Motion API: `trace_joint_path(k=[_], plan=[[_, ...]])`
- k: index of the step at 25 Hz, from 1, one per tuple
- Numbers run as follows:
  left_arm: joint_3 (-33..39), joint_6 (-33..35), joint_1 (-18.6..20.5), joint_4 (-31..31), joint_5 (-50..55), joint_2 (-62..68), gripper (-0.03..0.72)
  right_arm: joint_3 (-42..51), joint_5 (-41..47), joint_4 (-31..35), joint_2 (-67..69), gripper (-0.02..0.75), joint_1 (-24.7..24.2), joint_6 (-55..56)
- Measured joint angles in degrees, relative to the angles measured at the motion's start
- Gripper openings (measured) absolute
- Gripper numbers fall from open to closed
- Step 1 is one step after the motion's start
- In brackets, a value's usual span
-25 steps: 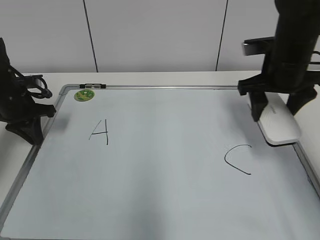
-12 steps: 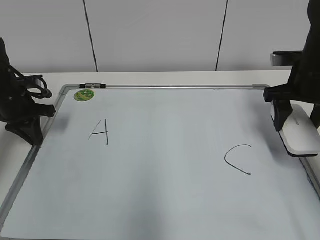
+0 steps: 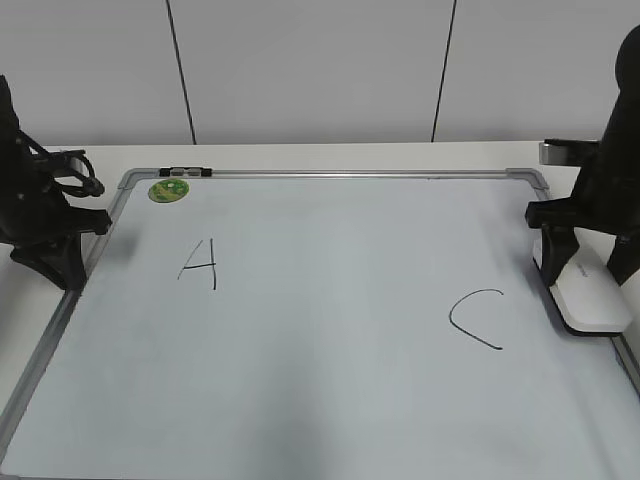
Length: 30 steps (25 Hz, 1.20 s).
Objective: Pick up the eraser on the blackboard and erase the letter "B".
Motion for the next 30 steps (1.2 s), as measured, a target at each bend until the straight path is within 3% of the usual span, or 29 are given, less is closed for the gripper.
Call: trace_joint_path(k=[24, 30], plan=[[0.0, 0.0, 0.0, 0.0, 0.0, 0.0, 0.055, -2.0, -1.9, -1.0, 3.1, 0.53, -0.1, -0.4], [0.0, 0.0, 0.0, 0.0, 0.0, 0.0, 0.055, -2.0, -2.2, -0.5, 3.3, 0.593, -0.1, -0.4]])
